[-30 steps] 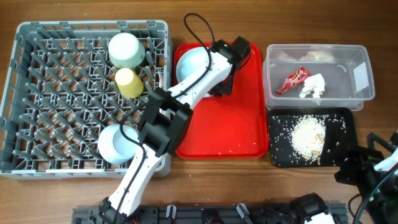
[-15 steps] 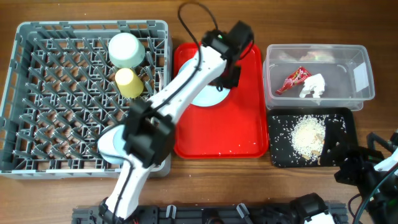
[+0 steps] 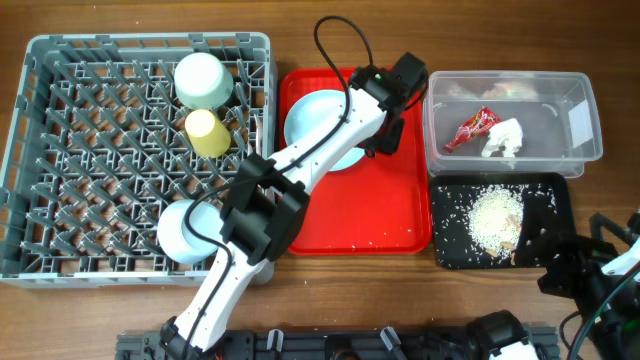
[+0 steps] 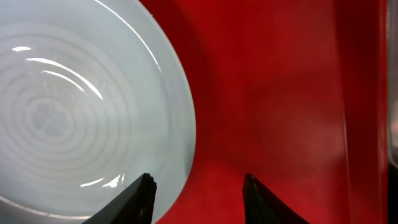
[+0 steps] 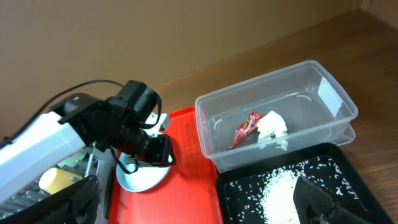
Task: Sort waste into correct bins and load items into the dishwasher rack
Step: 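Lift the plate and carry it to the rack's right side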
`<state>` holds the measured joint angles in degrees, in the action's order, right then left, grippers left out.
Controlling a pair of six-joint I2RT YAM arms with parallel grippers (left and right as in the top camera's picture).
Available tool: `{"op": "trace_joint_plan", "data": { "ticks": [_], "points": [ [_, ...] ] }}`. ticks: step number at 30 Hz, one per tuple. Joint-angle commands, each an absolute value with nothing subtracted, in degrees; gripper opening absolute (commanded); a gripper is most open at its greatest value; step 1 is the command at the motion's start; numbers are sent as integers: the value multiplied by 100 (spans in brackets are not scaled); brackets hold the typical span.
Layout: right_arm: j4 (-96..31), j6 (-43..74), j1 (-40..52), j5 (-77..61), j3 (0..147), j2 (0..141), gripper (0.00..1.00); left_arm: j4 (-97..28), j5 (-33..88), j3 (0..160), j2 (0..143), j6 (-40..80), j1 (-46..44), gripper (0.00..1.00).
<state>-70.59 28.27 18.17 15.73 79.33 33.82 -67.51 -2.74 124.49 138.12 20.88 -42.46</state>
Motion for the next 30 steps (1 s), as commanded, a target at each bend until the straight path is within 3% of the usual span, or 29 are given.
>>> {"op": "trace_joint_plan", "data": {
  "ticks": [1,3,5,9,10,16,21,25,30],
  "points": [
    [-7041,2864,1791,1669,7959,3363,100,-6584,-392,12293,14020,2167,-4235,46],
    [-7041,2864,1791,1669,7959,3363,100,-6475,-395,12160,14064,2165,-4239,45],
    [-7041,2864,1791,1669,7959,3363,100,-6261,-397,11887,14070,2165,-4237,32],
    [-7041,2862,1791,1669,7959,3363,100,-5675,-416,11268,14070,2163,-4215,15],
    [-7041,2864,1791,1669,7959,3363,99,-5653,-419,11222,14070,2161,-4209,4],
    [-7041,2864,1791,1669,7959,3363,100,-6305,-412,11926,13428,2165,-4056,4],
    [-7041,2864,1791,1669,7959,3363,100,-6886,-21,12685,11716,2145,-3717,4],
    [-7041,2864,1791,1669,7959,3363,100,-6917,1505,12685,10490,1946,-2829,4],
    [-7041,2867,1791,1669,7959,3363,100,-7384,4034,12665,10462,1275,-1166,4]
  ]
}}
